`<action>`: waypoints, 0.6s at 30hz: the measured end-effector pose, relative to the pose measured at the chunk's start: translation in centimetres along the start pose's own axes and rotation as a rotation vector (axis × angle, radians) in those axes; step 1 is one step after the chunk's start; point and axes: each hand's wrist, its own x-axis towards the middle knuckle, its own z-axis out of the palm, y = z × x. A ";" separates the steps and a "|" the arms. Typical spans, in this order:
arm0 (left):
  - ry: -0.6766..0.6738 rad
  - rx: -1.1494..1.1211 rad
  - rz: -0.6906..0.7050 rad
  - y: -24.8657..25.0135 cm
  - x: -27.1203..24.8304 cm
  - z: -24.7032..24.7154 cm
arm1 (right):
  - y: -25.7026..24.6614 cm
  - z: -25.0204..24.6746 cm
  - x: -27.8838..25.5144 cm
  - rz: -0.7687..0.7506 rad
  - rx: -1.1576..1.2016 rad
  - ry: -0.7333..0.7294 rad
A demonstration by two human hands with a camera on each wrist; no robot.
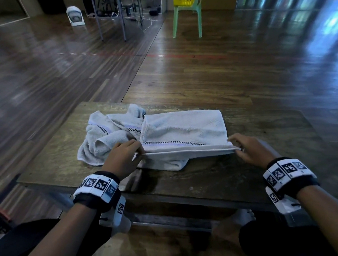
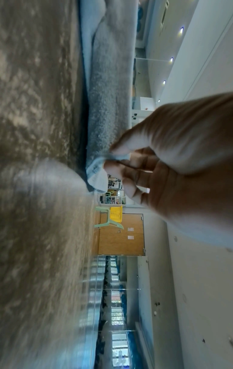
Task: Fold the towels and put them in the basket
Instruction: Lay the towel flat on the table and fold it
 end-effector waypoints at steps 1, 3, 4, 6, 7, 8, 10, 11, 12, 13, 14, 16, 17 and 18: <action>0.016 0.006 0.003 0.1 0.0 -0.4 | -0.1 -0.2 -0.3 -0.015 0.002 0.026; 0.057 0.024 0.019 0.3 -0.3 -1.5 | -0.7 -1.1 -1.0 -0.046 -0.048 0.058; 0.075 0.029 0.027 0.4 -0.3 -2.1 | -1.1 -1.6 -1.4 -0.059 -0.080 0.072; 0.108 0.025 0.030 0.7 -0.5 -3.5 | -1.7 -2.8 -2.2 -0.102 -0.114 0.160; 0.129 0.016 0.032 1.0 -0.4 -4.3 | -1.9 -3.4 -2.7 -0.129 -0.115 0.214; 0.149 0.005 0.040 1.3 -0.3 -5.1 | -2.0 -4.1 -3.0 -0.152 -0.104 0.255; 0.193 -0.008 0.062 2.2 0.2 -7.1 | -2.4 -5.7 -3.6 -0.175 -0.073 0.327; 0.206 -0.014 0.058 2.6 0.5 -7.9 | -2.6 -6.5 -3.8 -0.175 -0.056 0.365; 0.228 -0.019 0.054 3.2 1.0 -9.1 | -3.0 -7.7 -4.0 -0.174 -0.045 0.414; 0.265 -0.015 0.066 3.7 1.4 -10.3 | -3.2 -9.0 -4.1 -0.179 -0.039 0.459; 0.306 0.010 0.097 4.2 1.9 -11.4 | -3.6 -10.4 -4.2 -0.173 -0.046 0.492; 0.357 0.061 0.180 5.2 2.9 -13.9 | -4.2 -13.4 -4.3 -0.169 -0.067 0.556; 0.382 0.060 0.210 5.7 3.4 -15.3 | -4.5 -15.1 -4.4 -0.172 -0.065 0.599; 0.406 0.040 0.234 6.2 3.9 -16.7 | -5.0 -16.8 -4.7 -0.167 -0.048 0.636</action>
